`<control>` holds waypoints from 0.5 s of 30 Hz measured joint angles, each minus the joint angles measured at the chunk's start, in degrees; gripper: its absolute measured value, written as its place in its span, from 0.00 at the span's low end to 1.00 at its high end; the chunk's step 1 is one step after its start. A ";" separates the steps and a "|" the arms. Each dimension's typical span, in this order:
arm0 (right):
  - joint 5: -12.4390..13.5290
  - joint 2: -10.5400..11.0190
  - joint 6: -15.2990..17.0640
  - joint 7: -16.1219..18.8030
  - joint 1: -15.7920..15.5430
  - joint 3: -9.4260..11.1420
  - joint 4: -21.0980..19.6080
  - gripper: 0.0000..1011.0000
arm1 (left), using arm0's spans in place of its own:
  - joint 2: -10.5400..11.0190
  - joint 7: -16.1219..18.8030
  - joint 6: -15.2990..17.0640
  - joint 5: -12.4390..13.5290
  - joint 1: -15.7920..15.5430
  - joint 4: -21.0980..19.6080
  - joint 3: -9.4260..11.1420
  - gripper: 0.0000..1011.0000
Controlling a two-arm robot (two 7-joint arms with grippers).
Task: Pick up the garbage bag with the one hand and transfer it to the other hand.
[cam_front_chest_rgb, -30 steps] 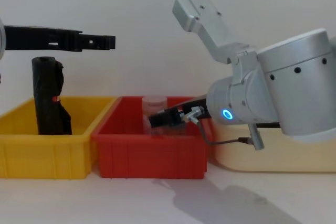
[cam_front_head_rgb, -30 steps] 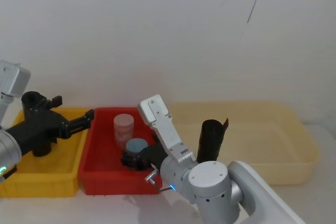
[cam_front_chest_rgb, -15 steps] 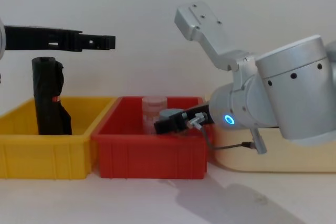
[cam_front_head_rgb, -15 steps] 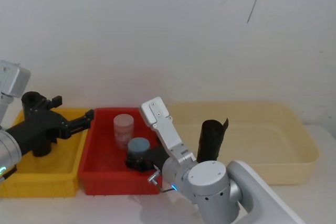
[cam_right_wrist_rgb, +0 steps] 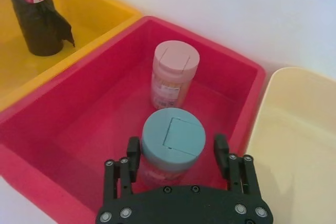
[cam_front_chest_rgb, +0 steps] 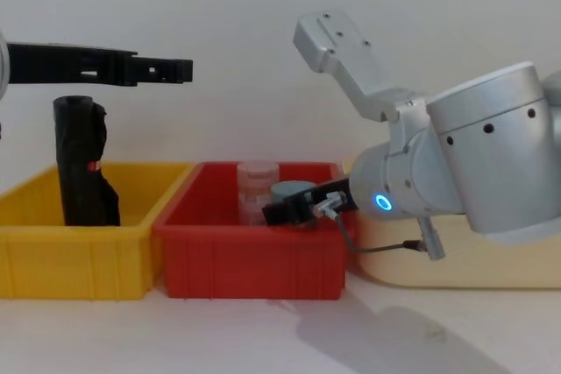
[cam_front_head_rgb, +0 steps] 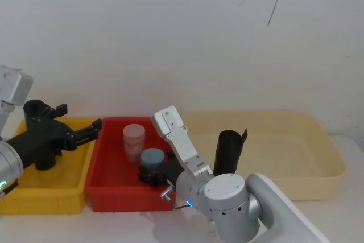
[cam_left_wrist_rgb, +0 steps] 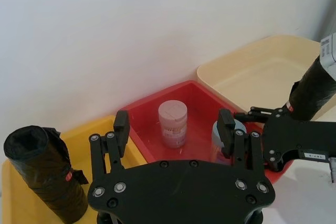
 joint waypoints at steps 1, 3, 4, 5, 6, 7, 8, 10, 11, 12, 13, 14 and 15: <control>0.03 -0.09 0.02 0.20 0.00 0.09 0.01 0.83 | 0.00 0.00 0.00 0.00 0.00 0.00 0.00 0.99; 0.13 -0.19 0.16 0.39 -0.01 0.20 0.02 0.77 | 0.00 0.00 0.00 0.00 0.00 0.00 0.00 0.99; 0.21 -0.29 0.23 0.53 -0.03 0.31 0.02 0.74 | 0.00 0.00 0.00 0.00 0.00 0.00 0.00 0.99; 0.27 -0.35 0.25 0.61 -0.04 0.39 0.01 0.72 | 0.00 0.00 0.00 0.00 0.00 0.00 0.00 0.99; 0.34 -0.40 0.28 0.68 -0.06 0.46 -0.01 0.68 | 0.00 0.00 0.00 0.00 0.00 0.00 0.00 0.99; 0.40 -0.45 0.32 0.75 -0.07 0.52 -0.03 0.68 | 0.00 0.00 0.00 0.00 0.00 0.00 0.00 0.99; 0.50 -0.57 0.39 0.86 -0.10 0.65 -0.11 0.66 | 0.00 0.00 0.00 0.00 0.00 0.00 0.00 0.99; 0.62 -0.68 0.45 0.96 -0.14 0.79 -0.21 0.66 | 0.00 0.00 0.00 0.00 0.00 0.00 0.00 0.99; 0.75 -0.79 0.53 1.09 -0.17 0.92 -0.30 0.66 | 0.00 0.00 0.00 0.00 0.00 0.00 0.00 0.99; 0.82 -0.85 0.56 1.15 -0.19 0.98 -0.35 0.66 | 0.00 0.00 0.00 0.00 0.00 0.00 0.00 0.99; 0.87 -0.92 0.60 1.19 -0.21 1.09 -0.45 0.66 | 0.00 0.00 0.00 0.00 0.00 0.00 0.00 0.99; 0.92 -0.98 0.62 1.22 -0.24 1.16 -0.52 0.66 | 0.00 0.00 0.00 0.00 0.00 0.00 0.00 0.99; 1.04 -1.09 0.67 1.28 -0.30 1.34 -0.68 0.66 | 0.00 0.00 0.00 0.00 0.00 0.00 0.00 0.99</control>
